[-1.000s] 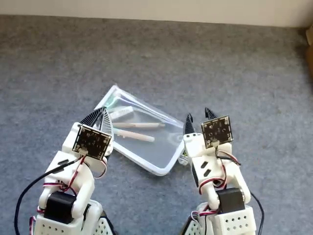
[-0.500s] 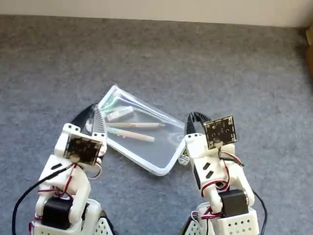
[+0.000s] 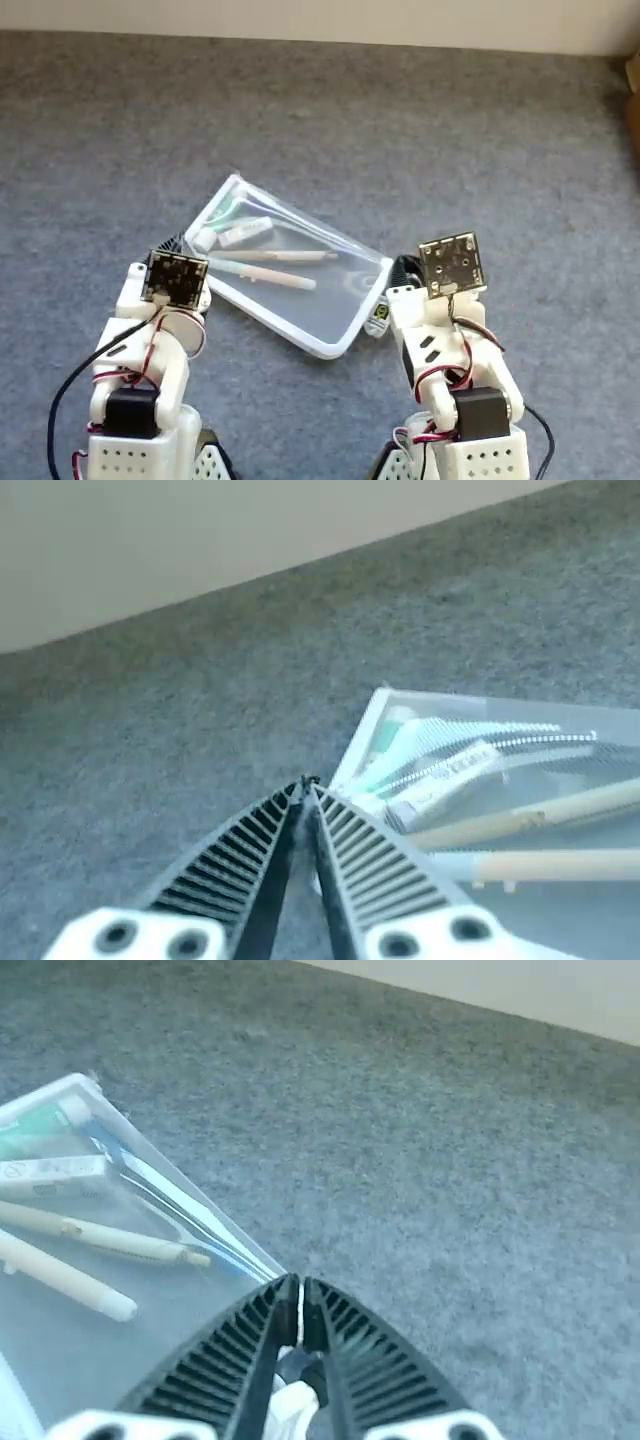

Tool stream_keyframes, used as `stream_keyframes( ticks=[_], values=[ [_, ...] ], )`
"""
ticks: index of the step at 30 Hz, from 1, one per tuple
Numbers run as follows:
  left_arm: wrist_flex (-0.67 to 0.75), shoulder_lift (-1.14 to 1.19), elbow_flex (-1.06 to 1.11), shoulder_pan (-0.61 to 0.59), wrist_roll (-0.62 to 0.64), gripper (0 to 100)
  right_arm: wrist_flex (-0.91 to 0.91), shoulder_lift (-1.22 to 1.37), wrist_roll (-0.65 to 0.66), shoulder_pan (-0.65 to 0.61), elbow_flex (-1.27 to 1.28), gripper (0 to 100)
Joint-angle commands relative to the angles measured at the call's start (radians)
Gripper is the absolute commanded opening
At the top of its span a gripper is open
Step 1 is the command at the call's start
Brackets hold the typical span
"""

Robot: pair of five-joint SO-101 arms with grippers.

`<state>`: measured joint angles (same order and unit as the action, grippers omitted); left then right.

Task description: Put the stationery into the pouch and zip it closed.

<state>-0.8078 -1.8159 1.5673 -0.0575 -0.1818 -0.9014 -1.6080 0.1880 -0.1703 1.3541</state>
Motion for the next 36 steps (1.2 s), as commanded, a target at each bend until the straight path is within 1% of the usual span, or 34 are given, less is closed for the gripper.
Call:
stream_keyframes(
  ticks=[1, 4, 12, 14, 21, 31, 33, 36],
  values=[
    [0.021, -0.015, 0.065, -0.008, 0.006, 1, -0.002, -0.015, 0.009, 0.062, 0.036, 0.6],
    [0.023, -0.015, 0.127, -0.005, 0.006, 1, -0.001, -0.015, 0.009, 0.074, 0.114, 0.6],
    [0.015, -0.008, 0.13, -0.007, 0.009, 1, -0.001, -0.015, 0.006, 0.074, 0.298, 0.6],
    [-0.025, -0.008, 0.13, -0.004, 0.009, 1, 0.001, -0.015, 0.006, 0.074, 0.335, 0.6],
    [-0.23, -0.008, 0.13, -0.004, 0.006, 1, -0.002, -0.013, 0.003, 0.074, 0.424, 0.6],
    [-0.476, -0.008, 0.13, -0.007, 0.008, 1, -0.03, -0.012, 0.002, 0.076, 0.426, 0.6],
    [-0.508, -0.008, 0.13, -0.008, 0.008, 1, -0.038, -0.013, 0.002, 0.076, 0.429, 0.6],
    [-0.511, -0.008, 0.13, -0.008, 0.008, 1, -0.038, -0.013, 0.0, 0.076, 0.429, 0.6]
  ],
)
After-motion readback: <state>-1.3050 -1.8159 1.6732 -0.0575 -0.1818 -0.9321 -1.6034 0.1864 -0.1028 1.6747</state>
